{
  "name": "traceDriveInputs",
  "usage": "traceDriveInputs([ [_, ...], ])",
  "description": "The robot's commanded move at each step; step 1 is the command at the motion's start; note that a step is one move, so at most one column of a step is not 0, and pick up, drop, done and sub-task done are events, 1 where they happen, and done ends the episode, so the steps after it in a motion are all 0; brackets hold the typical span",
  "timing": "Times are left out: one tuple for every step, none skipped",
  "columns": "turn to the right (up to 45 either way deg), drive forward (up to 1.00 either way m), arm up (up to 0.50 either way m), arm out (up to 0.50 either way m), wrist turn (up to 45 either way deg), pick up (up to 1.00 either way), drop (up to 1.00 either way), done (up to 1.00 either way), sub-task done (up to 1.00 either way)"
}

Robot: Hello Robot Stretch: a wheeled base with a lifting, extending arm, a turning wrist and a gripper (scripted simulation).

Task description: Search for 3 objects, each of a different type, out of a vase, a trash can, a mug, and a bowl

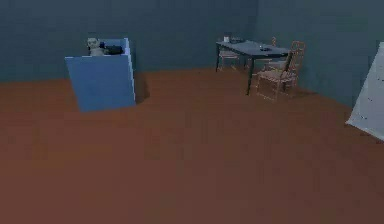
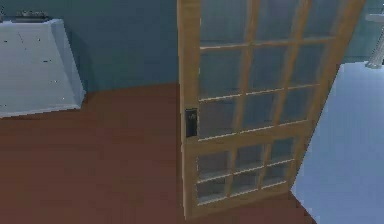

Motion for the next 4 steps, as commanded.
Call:
traceDriveInputs([
  [42.0,0.00,0.00,0.00,0.0,0.00,0.00,0.00,0.00],
  [0.0,0.75,0.00,0.00,0.0,0.00,0.00,0.00,0.00],
  [27.0,0.00,0.00,0.00,0.0,0.00,0.00,0.00,0.00],
  [0.0,1.00,0.00,0.00,0.0,0.00,0.00,0.00,0.00],
])
